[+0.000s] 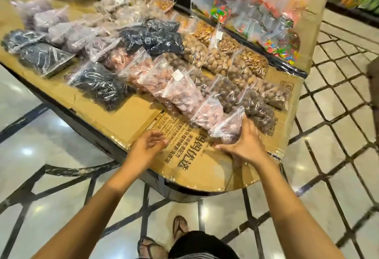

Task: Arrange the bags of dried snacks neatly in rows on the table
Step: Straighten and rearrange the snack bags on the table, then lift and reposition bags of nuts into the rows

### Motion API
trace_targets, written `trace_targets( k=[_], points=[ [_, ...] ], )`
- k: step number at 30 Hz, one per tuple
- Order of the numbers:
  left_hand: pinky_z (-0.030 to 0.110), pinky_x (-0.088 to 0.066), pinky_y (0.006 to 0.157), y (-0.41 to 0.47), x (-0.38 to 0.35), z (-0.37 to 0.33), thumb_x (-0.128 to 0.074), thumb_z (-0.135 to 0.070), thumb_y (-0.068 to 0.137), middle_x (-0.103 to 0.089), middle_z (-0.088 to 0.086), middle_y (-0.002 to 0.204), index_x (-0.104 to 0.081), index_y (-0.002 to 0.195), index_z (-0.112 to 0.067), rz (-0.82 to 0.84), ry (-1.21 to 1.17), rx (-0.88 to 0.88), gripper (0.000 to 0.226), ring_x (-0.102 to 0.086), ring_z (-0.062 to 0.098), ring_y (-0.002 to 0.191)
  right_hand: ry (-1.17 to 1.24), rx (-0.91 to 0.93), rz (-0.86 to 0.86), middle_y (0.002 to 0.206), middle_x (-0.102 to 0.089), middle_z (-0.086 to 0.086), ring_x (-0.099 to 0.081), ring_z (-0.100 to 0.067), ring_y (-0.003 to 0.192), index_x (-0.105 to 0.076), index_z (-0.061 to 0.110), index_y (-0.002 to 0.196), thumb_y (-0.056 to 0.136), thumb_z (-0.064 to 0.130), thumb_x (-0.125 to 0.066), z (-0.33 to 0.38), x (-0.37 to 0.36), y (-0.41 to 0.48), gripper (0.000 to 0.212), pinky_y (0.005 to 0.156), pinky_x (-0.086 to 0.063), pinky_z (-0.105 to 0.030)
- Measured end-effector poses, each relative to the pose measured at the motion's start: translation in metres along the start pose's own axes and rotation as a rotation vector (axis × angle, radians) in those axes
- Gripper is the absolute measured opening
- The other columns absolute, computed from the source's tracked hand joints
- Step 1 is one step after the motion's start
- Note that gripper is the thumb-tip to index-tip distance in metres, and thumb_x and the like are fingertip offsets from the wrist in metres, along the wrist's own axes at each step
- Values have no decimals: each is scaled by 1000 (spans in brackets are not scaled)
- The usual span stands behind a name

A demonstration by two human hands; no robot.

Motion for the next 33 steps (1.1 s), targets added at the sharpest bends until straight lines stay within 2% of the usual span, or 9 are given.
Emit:
trace_targets(
  k=[2,5,7,10,13,16,20,26,33],
  points=[
    [32,-49,93,1,-8,-8,-67,-32,84,-64,-10,108,-58,112,-25,43,67,-25,30,-60,7,101,-75,15,-34,151,-27,-9,-26,-30,140,-11,15,149,53,66,-78,1,-1,0,128,115,-26,-46],
    [33,-49,94,-1,-13,-20,-65,-32,86,-62,-12,110,-56,115,-24,38,142,-74,32,-58,3,100,-58,13,-114,136,-47,-9,-44,-30,127,-30,14,141,60,45,-82,-3,12,12,101,105,-40,-48],
    [33,-48,93,-4,-8,-27,-64,-38,86,-60,-12,116,-55,118,-26,-5,238,-127,36,-57,5,102,-87,44,-134,136,-46,-8,-42,-28,127,-27,15,144,63,39,-81,-4,17,15,101,105,-40,-47],
    [33,-44,94,-8,7,-31,-59,-46,87,-55,-11,125,-51,126,-28,-63,464,-206,43,-51,9,111,-199,54,72,150,-28,-10,-27,-29,137,-6,18,150,60,47,-82,-5,4,22,122,112,-31,-45],
    [36,-42,98,0,26,-29,-57,-50,87,-53,-3,132,-47,132,-24,-94,669,-246,52,-49,15,117,-168,3,170,155,-20,-8,-16,-31,141,-1,24,151,44,76,-73,13,12,27,139,113,-24,-51],
    [42,-42,97,14,54,-22,-58,-56,84,-54,4,131,-47,132,-20,-155,922,-268,61,-48,25,119,-168,84,20,156,-19,-8,-13,-30,142,-3,28,151,35,89,-55,63,32,38,141,114,-22,-55],
    [48,-45,89,42,119,-11,-76,-50,67,-60,17,120,-57,121,-11,-232,1124,-226,69,-54,38,112,-188,187,35,154,-24,-11,-18,-31,141,-9,28,150,45,88,-57,152,7,62,130,113,-20,-52],
    [51,-45,89,93,255,1,-78,-48,63,-60,24,113,-56,121,-5,-272,1215,-210,75,-56,42,106,-89,173,-179,113,-61,-21,-54,-40,107,-50,11,119,76,53,-65,286,-49,118,62,90,-46,-48],
    [54,-29,107,160,370,-6,-51,-70,78,-40,25,143,-38,141,-11,-254,1216,-266,87,-33,43,134,-32,26,-230,136,-47,-20,-40,-37,128,-37,8,137,83,57,-58,383,-89,150,76,104,-39,-49]
  ],
)
Point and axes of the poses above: each hand's wrist, its own y-axis towards the middle knuckle, its own x-axis out of the back of the hand, z = x × y, the point moved 6 cm from there along y, towards the middle knuckle
